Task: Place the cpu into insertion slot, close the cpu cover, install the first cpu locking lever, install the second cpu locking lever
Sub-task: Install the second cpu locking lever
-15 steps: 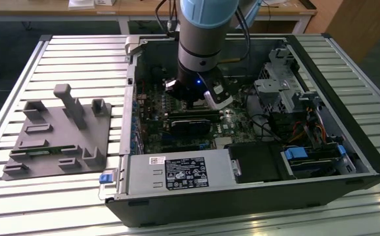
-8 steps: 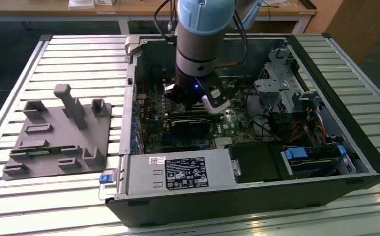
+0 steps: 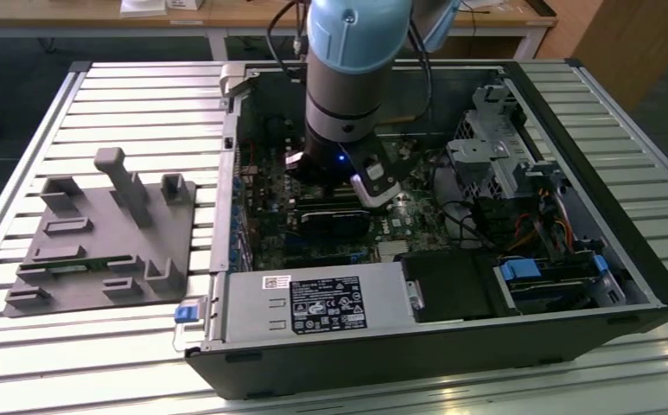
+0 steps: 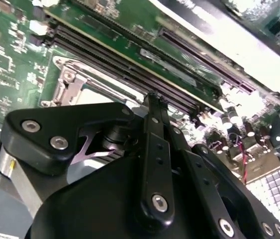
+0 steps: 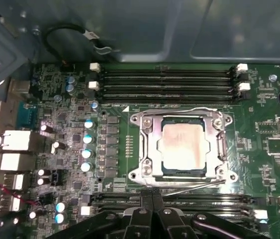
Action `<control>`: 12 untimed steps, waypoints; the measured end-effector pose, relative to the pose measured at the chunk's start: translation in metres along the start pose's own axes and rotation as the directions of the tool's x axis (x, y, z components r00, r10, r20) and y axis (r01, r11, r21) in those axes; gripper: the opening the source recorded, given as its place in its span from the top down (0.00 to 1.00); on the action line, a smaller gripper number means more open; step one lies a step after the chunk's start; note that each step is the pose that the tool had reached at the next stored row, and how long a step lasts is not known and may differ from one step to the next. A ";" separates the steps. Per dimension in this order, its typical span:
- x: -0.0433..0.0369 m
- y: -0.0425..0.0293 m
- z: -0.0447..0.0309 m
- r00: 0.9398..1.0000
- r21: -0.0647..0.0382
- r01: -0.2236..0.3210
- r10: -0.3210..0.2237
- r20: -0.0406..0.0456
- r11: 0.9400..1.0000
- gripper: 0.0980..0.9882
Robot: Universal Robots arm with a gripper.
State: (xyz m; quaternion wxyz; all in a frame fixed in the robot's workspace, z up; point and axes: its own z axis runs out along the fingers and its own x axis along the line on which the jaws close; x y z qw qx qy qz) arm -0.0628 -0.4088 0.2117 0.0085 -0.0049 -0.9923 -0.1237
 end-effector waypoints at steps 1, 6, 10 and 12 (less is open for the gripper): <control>0.0018 -0.0005 0.0007 1.000 -0.002 0.000 0.000 0.000 1.000 0.99; 0.0043 -0.0022 0.0071 1.000 -0.008 0.000 0.000 0.000 1.000 0.99; 0.0043 -0.0036 0.0126 1.000 -0.016 0.000 0.000 0.000 1.000 0.99; 0.0043 -0.0040 0.0140 1.000 -0.019 0.000 0.000 0.000 1.000 0.99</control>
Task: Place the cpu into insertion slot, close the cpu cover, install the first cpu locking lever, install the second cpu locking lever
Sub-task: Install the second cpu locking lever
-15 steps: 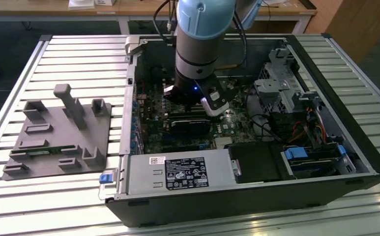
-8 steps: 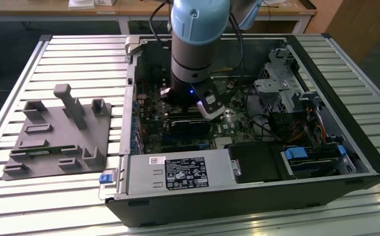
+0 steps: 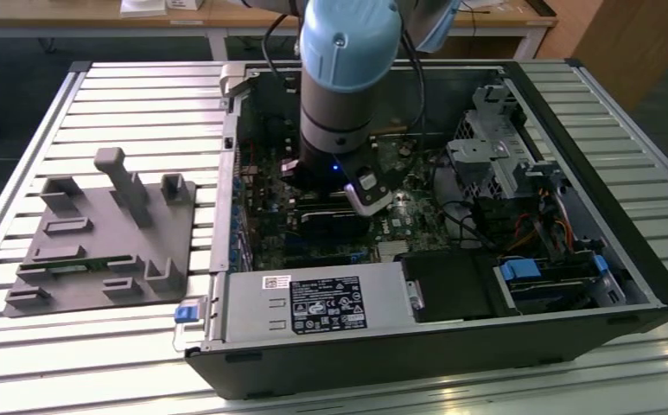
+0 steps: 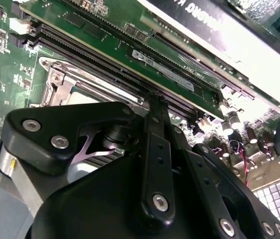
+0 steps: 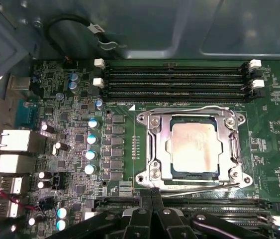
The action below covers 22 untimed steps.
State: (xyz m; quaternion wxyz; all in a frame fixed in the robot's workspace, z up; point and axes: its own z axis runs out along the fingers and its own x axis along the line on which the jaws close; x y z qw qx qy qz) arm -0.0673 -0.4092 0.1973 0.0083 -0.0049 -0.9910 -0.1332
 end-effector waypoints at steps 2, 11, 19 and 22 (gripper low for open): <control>0.0001 -0.0002 0.0008 1.000 -0.004 0.000 0.000 0.000 1.000 0.99; 0.0022 -0.0007 0.0053 1.000 -0.034 0.000 0.000 0.000 0.999 0.99; 0.0054 0.0039 0.0088 1.000 -0.048 0.001 -0.001 0.000 0.999 0.99; 0.0064 0.0042 0.0101 1.000 -0.051 0.001 -0.001 -0.001 0.999 0.99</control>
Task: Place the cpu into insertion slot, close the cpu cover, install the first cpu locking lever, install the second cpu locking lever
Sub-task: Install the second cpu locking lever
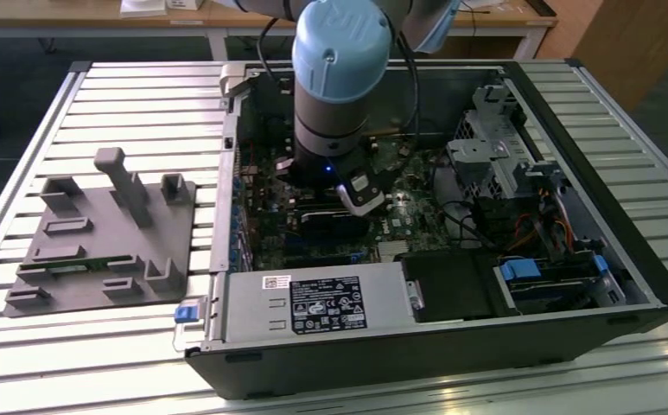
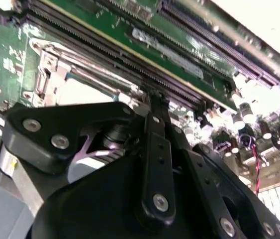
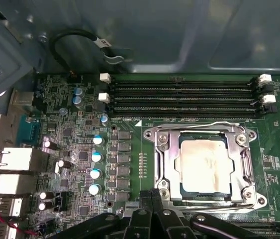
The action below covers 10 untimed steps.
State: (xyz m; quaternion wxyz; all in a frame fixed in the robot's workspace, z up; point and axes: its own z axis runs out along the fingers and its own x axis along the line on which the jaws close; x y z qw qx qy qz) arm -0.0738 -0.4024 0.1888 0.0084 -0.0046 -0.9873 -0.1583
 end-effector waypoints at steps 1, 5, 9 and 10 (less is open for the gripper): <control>0.0001 0.0000 0.0001 1.000 0.000 0.000 0.000 0.000 1.000 0.99; 0.0003 0.0002 -0.0004 1.000 -0.002 0.000 0.000 0.000 1.000 0.99; 0.0006 0.0044 -0.0132 1.000 -0.002 0.000 0.000 0.000 1.000 0.99; 0.0006 0.0057 -0.0170 1.000 -0.001 0.000 0.000 0.000 1.000 0.99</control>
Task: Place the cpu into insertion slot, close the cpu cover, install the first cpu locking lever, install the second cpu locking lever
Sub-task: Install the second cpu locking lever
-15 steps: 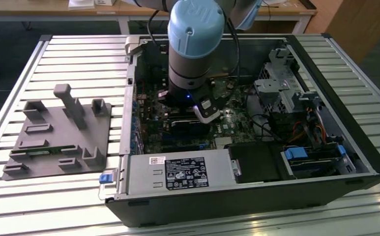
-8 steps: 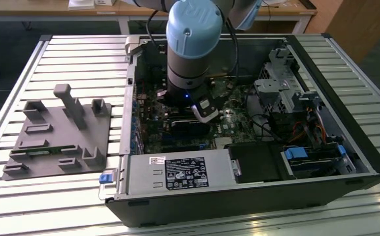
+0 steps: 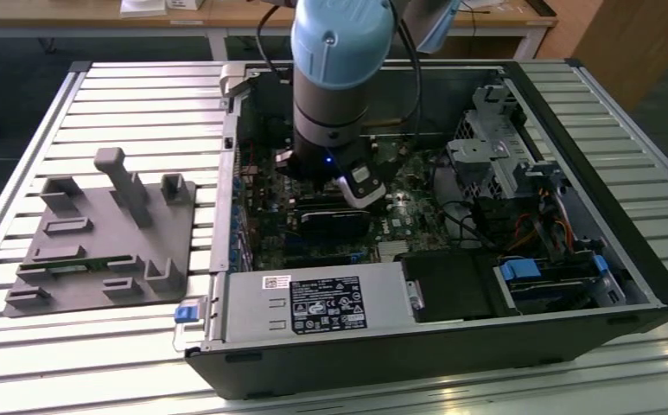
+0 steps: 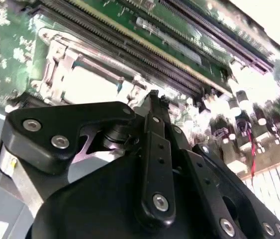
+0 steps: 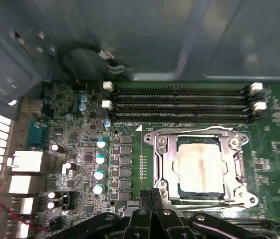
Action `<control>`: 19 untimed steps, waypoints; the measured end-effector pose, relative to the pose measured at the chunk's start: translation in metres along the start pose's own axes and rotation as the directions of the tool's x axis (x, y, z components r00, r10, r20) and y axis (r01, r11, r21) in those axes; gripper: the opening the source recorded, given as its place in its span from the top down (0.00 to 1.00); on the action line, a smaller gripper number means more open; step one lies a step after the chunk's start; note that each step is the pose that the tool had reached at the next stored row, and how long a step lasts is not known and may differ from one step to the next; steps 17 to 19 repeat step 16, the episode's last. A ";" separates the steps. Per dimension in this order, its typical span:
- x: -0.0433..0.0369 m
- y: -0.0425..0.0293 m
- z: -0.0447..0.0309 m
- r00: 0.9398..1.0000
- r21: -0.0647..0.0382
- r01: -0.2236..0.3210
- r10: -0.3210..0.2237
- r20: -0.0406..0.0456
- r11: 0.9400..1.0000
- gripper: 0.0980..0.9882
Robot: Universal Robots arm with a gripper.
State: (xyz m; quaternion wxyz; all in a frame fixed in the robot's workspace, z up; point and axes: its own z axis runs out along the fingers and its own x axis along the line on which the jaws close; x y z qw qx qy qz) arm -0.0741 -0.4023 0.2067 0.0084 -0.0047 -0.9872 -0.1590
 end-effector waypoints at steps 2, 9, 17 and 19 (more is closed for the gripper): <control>0.0001 0.0023 -0.0069 1.000 0.000 0.000 0.000 0.000 1.000 0.99; 0.0005 0.0101 -0.0298 1.000 0.000 -0.001 0.001 0.000 1.000 0.99; 0.0007 0.0137 -0.0395 1.000 0.000 0.000 0.000 0.000 1.000 0.99; 0.0007 0.0137 -0.0395 1.000 0.000 0.000 0.000 0.000 1.000 0.99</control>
